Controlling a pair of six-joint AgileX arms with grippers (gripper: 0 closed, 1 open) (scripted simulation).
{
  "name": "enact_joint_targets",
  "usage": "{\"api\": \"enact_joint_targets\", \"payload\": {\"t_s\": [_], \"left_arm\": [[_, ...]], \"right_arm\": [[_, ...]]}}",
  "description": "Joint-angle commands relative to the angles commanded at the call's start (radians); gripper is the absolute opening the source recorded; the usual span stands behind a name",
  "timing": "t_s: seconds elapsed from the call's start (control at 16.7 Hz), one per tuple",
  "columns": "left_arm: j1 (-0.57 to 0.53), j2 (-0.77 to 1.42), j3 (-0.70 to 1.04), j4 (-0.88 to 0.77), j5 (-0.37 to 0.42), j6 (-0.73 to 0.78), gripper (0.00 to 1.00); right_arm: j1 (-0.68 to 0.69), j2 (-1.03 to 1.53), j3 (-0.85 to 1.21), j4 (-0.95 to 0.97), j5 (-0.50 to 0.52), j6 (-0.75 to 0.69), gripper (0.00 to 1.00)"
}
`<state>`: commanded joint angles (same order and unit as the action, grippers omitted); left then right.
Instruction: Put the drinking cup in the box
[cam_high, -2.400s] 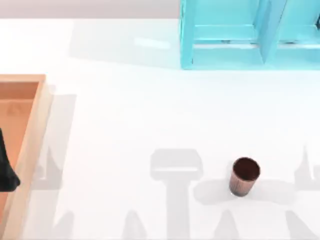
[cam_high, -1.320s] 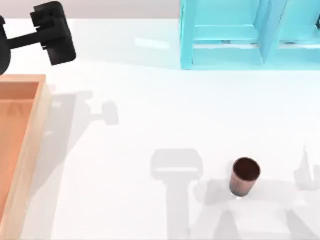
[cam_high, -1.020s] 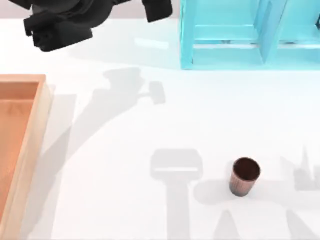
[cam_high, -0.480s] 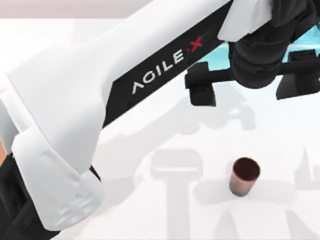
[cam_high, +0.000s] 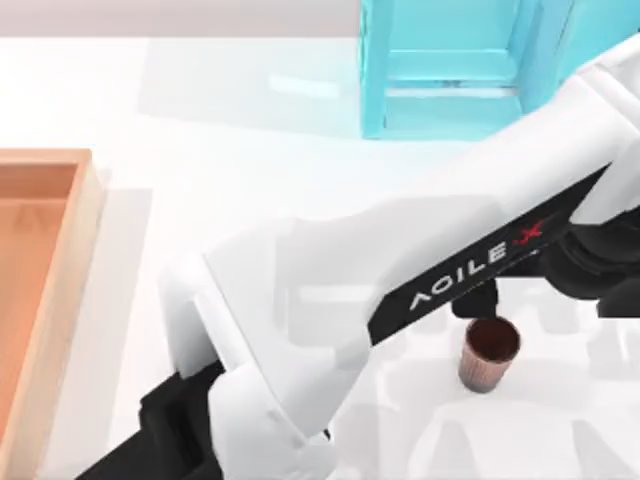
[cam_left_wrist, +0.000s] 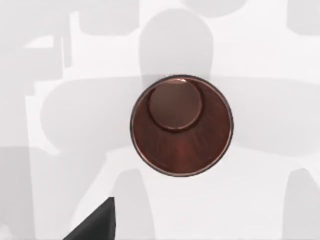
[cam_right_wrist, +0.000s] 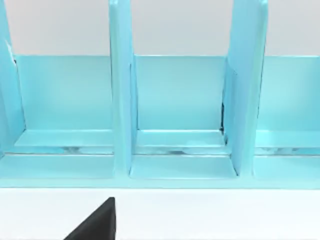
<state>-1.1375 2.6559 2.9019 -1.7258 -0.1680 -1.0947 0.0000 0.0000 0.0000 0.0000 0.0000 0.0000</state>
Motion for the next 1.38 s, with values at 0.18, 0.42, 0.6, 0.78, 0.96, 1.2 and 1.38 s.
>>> {"api": "enact_joint_targets", "payload": {"t_s": [0.18,0.42,0.6,0.78,0.96,1.2,1.38], "left_arm": [[0.000,0.000,0.000,0.000,0.000,0.000,1.00],[0.007,-0.007,-0.040,0.036,0.001,0.006,1.00],[0.015,-0.037,-0.172,0.141,0.001,0.015,1.00],[0.024,-0.083,-0.375,0.293,0.001,0.024,1.00],[0.033,-0.122,-0.560,0.437,0.001,0.031,1.00],[0.037,-0.141,-0.670,0.535,0.002,0.037,1.00],[0.037,-0.142,-0.672,0.537,0.002,0.037,1.00]], "right_arm": [[0.000,0.000,0.000,0.000,0.000,0.000,1.00],[0.000,0.000,0.000,0.000,0.000,0.000,1.00],[0.000,0.000,0.000,0.000,0.000,0.000,1.00],[0.000,0.000,0.000,0.000,0.000,0.000,1.00],[0.000,0.000,0.000,0.000,0.000,0.000,1.00],[0.000,0.000,0.000,0.000,0.000,0.000,1.00],[0.000,0.000,0.000,0.000,0.000,0.000,1.00]]}}
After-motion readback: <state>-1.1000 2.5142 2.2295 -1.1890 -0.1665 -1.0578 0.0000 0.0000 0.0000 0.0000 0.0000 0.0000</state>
